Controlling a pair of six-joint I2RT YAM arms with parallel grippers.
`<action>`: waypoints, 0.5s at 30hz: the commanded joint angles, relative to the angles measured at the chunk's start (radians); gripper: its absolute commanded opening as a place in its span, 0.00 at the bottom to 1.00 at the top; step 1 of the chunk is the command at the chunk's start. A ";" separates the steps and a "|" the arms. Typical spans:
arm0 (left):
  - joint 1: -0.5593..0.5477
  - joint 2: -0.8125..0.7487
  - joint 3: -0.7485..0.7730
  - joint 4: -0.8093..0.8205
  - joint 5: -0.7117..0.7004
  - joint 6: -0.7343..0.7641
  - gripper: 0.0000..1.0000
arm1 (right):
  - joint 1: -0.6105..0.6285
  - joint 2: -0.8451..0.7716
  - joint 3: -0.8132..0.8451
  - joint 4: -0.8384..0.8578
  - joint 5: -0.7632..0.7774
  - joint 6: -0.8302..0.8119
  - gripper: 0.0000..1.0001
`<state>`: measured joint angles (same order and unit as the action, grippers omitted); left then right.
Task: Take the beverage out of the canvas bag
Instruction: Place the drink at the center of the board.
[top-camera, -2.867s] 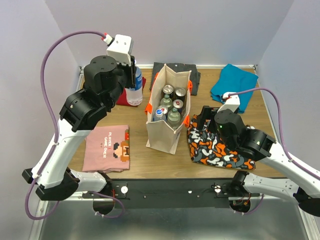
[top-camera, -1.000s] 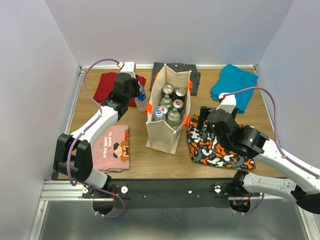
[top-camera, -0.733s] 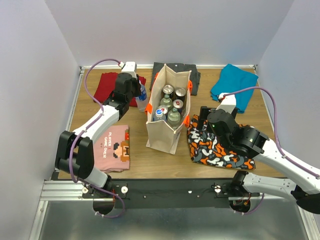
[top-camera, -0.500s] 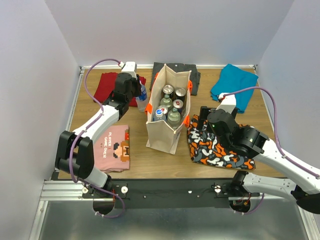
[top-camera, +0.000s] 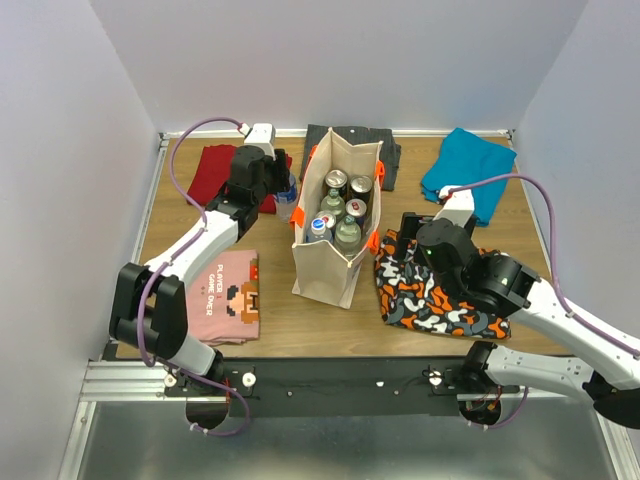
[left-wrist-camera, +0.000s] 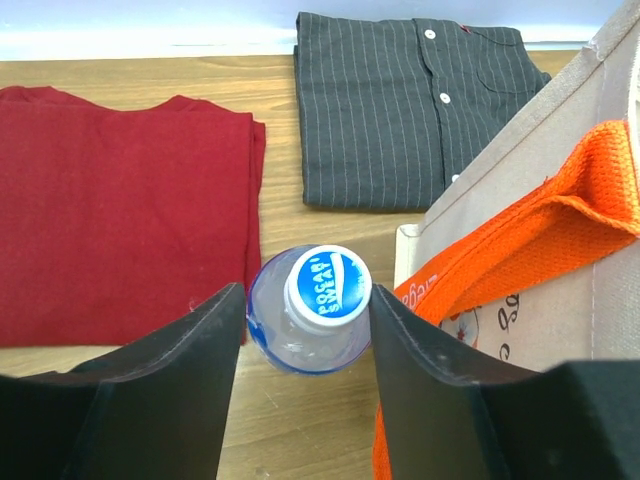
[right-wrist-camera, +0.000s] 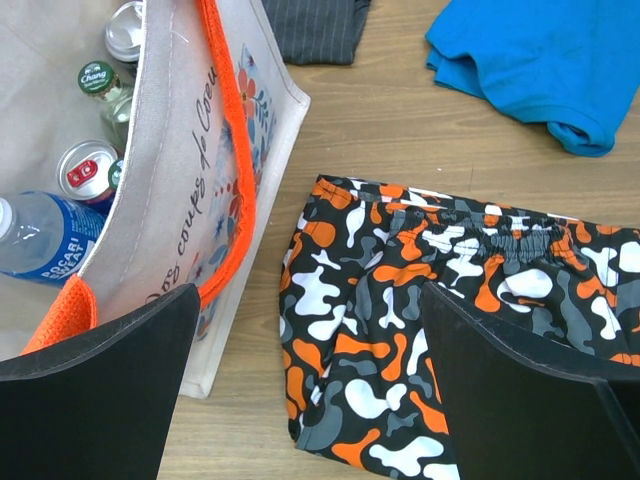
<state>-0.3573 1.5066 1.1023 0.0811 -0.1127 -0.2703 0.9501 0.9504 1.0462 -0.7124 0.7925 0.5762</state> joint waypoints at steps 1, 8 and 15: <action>-0.003 -0.052 0.001 -0.004 0.016 0.008 0.64 | 0.007 -0.022 0.020 0.004 0.027 0.008 1.00; -0.003 -0.105 0.010 -0.046 0.027 0.017 0.71 | 0.009 -0.015 0.054 0.033 -0.036 -0.033 1.00; -0.009 -0.221 0.033 -0.132 0.054 0.000 0.96 | 0.009 -0.012 0.089 0.094 -0.156 -0.079 1.00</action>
<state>-0.3576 1.3811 1.1027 0.0189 -0.0986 -0.2630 0.9501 0.9405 1.0836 -0.6846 0.7383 0.5411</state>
